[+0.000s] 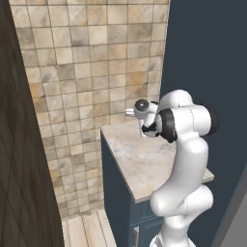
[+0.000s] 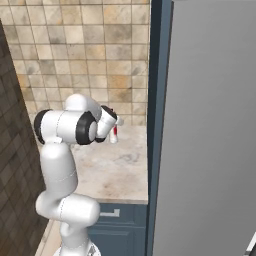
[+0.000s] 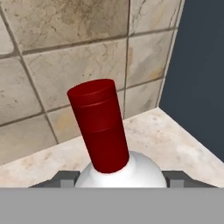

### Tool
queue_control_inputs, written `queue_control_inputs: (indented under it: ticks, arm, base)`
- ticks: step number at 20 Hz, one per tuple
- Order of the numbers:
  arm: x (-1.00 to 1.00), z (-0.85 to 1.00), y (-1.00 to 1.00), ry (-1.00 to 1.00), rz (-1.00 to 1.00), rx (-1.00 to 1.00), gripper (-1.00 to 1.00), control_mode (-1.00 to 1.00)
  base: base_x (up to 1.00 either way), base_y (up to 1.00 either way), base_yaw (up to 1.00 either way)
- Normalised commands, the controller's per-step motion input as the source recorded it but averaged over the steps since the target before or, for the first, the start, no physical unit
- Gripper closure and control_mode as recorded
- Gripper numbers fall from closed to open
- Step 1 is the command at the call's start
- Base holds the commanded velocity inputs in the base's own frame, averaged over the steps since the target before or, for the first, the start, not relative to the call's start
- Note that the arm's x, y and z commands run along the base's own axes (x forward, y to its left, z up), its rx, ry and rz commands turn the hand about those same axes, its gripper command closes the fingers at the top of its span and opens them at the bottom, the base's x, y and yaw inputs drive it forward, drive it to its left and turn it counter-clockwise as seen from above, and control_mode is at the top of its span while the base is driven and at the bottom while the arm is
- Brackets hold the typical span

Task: Place the liquors on the top shelf of the fridge to keep them out of children's reach, and place the garlic on lower shelves for easy access.

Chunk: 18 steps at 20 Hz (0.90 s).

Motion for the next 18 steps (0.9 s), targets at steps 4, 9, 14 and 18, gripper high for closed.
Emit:
queue_control_inputs:
  ticks: [4, 9, 14, 18]
  arm:
    - [-0.48, 0.66, 0.0, 0.0, 0.0, 0.0, 1.0, -1.0]
    - [-0.69, 0.85, 0.0, 0.0, 0.0, 0.08, 1.0, -1.0]
    - [-0.93, 1.0, 0.0, 0.0, 0.07, 0.27, 1.0, -1.0]
    - [-0.84, 1.0, 0.0, 0.0, 0.16, 0.24, 1.0, -1.0]
  base:
    - [0.0, 0.0, 0.0]
    - [0.0, 0.0, 0.0]
    - [0.0, 0.0, 0.0]
    - [0.0, 0.0, 0.0]
